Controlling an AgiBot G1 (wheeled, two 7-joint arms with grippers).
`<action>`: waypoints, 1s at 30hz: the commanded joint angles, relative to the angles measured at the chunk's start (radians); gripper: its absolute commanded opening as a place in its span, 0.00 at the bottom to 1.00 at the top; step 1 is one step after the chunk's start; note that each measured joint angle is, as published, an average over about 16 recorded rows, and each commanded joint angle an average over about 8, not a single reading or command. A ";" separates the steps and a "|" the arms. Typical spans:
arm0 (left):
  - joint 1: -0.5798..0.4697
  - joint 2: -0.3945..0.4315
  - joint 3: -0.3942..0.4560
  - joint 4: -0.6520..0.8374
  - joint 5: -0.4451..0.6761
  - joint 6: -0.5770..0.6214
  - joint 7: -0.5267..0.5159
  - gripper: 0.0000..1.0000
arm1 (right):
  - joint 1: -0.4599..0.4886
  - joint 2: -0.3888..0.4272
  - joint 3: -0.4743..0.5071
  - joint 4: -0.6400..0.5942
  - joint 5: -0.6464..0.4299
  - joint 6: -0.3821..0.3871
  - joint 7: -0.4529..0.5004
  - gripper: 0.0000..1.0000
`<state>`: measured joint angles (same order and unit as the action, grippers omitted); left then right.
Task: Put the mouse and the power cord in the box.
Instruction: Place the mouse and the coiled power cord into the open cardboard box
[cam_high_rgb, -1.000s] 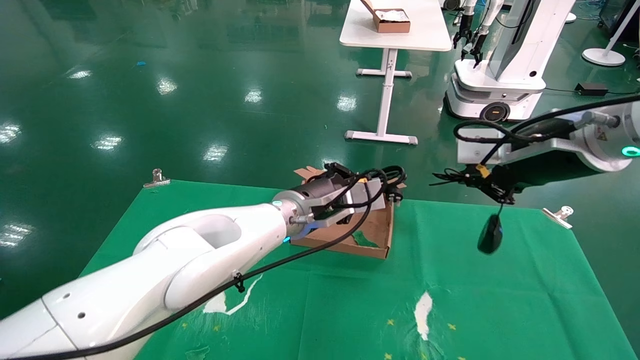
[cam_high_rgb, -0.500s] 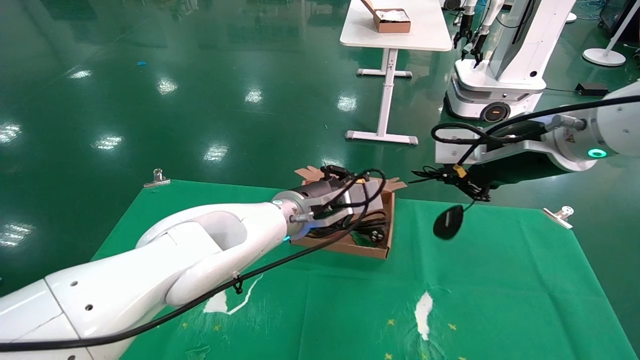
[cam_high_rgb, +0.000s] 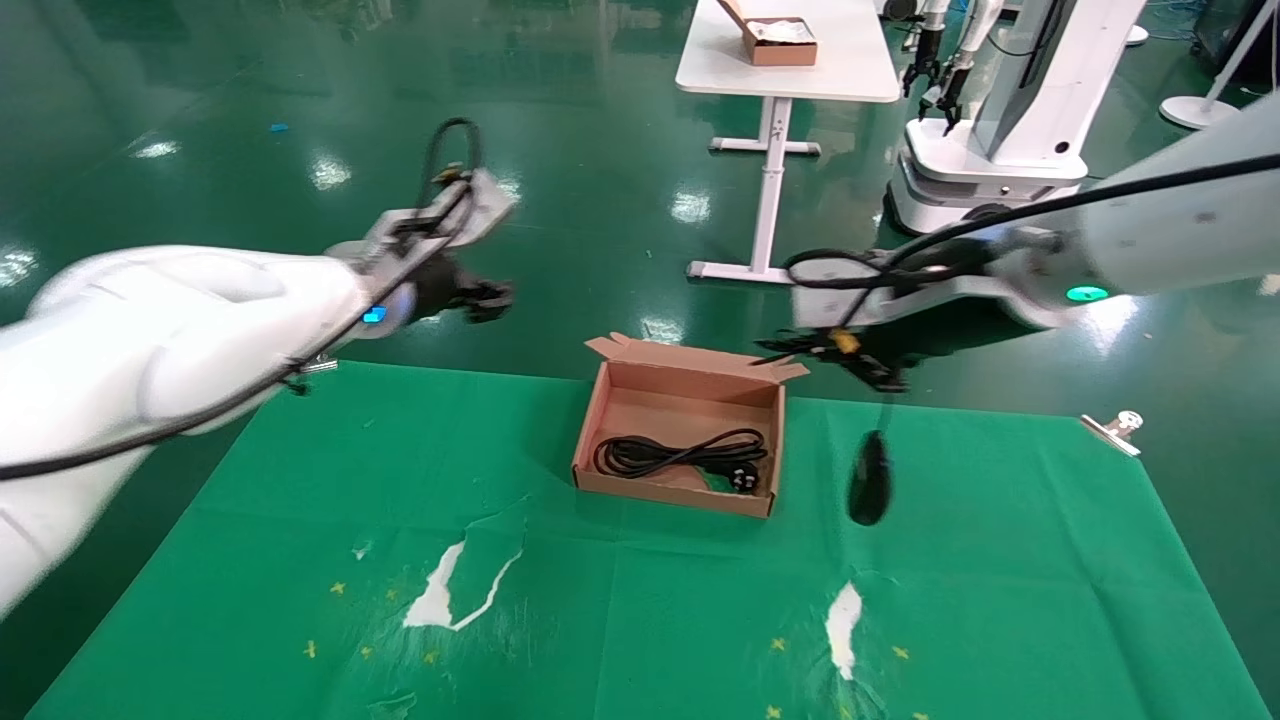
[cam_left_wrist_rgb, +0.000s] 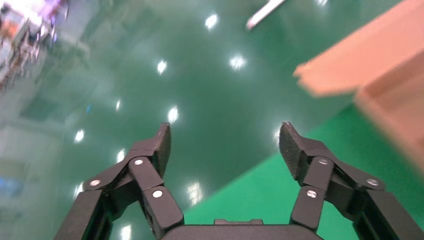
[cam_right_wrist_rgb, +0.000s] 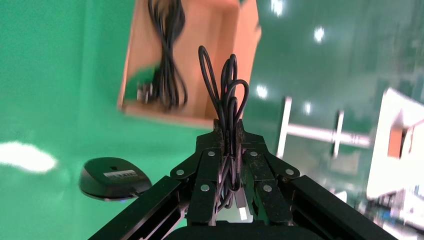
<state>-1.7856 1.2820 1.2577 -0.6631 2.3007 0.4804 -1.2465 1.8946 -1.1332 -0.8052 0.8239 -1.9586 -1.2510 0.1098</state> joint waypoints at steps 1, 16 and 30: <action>-0.014 -0.026 -0.002 0.009 0.011 0.027 -0.018 1.00 | 0.003 -0.031 -0.002 -0.034 0.006 0.015 -0.029 0.00; 0.005 -0.083 -0.010 -0.131 0.133 0.093 -0.151 1.00 | -0.111 -0.241 -0.067 -0.278 0.210 0.456 -0.353 0.00; 0.017 -0.099 -0.017 -0.189 0.198 0.123 -0.215 1.00 | -0.217 -0.238 -0.247 -0.356 0.354 0.598 -0.334 0.81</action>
<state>-1.7693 1.1843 1.2409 -0.8491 2.4953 0.6022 -1.4586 1.6814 -1.3713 -1.0412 0.4760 -1.6093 -0.6629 -0.2262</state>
